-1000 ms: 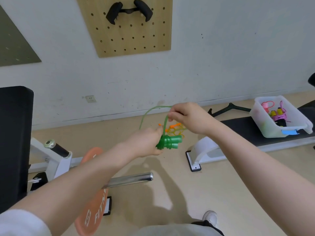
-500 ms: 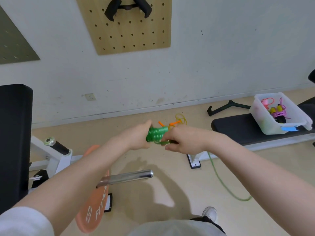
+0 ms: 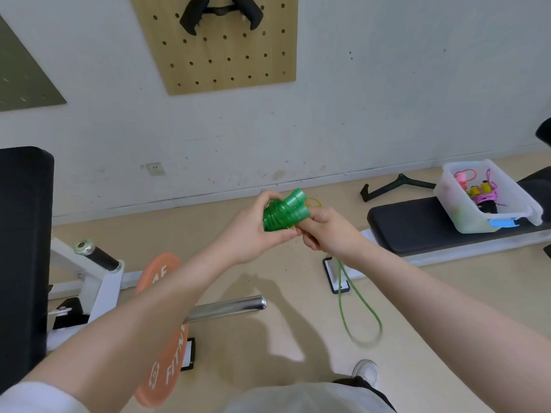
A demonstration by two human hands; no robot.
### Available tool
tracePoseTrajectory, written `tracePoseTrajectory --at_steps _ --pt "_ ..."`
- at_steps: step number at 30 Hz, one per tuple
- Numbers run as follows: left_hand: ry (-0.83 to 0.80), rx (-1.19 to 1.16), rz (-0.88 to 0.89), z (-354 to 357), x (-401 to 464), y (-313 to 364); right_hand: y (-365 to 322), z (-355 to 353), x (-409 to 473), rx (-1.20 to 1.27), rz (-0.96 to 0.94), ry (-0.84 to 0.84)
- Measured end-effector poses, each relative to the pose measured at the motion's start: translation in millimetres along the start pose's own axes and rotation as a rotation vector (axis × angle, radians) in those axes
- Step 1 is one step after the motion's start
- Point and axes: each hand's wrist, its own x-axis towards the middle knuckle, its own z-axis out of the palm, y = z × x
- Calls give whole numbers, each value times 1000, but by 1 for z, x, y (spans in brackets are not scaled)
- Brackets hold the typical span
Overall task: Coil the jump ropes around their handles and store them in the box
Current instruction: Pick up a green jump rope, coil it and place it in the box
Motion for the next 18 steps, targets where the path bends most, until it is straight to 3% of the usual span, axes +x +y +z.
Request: tracePoseTrajectory --at_steps 4,7,9,11,14,18 --pt "-49 -455 -145 20 0 -9 1 1 -3 -233 37 -65" --pt "93 -588 -290 19 12 -14 1 8 -12 -684 -20 -205" --pt "63 -212 -249 15 19 -26 -7 12 -20 -876 -75 -282" --pt "-168 145 -219 14 18 -32 -22 8 -22 -1017 -141 -339" --pt "-542 292 -224 17 14 -30 -42 -8 -16 -1009 -224 -436" --pt "-695 414 -93 14 9 -17 -57 -30 -5 -740 -292 -326"
